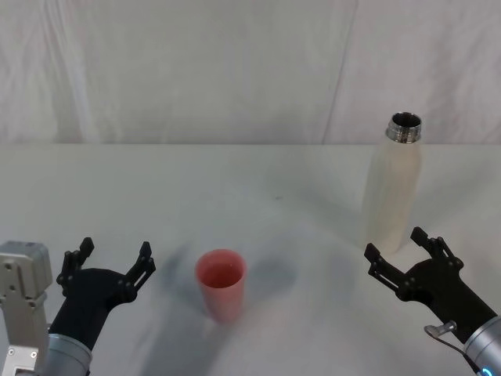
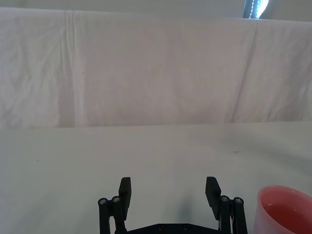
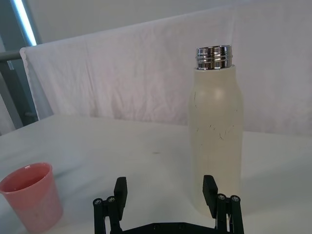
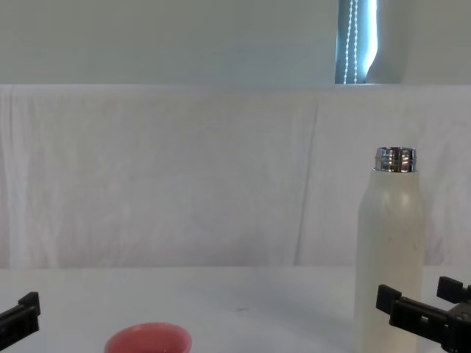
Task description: Grasp the thermos with one hand and pour water into the cup lid.
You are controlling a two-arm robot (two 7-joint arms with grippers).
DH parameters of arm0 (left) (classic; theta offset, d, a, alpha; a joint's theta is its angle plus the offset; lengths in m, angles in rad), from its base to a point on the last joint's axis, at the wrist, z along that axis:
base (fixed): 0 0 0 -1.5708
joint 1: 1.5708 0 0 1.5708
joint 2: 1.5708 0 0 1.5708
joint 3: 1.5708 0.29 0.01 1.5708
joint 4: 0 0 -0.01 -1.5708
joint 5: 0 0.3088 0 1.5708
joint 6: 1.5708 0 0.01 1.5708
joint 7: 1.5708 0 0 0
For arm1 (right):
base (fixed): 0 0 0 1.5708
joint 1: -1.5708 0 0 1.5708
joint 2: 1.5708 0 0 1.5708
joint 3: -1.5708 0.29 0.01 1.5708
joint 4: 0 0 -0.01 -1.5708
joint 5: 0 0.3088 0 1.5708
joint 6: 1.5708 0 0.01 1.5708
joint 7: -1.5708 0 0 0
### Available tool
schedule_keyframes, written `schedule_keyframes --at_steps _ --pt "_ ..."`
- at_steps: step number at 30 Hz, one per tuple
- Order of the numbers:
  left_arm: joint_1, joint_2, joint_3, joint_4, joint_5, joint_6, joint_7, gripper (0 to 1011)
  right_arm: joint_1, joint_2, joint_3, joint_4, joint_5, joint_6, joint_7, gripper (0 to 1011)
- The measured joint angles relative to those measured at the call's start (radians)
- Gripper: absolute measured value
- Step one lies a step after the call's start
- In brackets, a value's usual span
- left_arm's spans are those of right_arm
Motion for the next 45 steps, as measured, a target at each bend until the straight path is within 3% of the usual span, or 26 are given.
schedule_keyframes --at_steps 45 --pt "0.0 0.0 0.0 0.0 0.0 0.0 0.0 1001 0.0 0.0 0.0 0.0 0.0 0.0 0.0 1001"
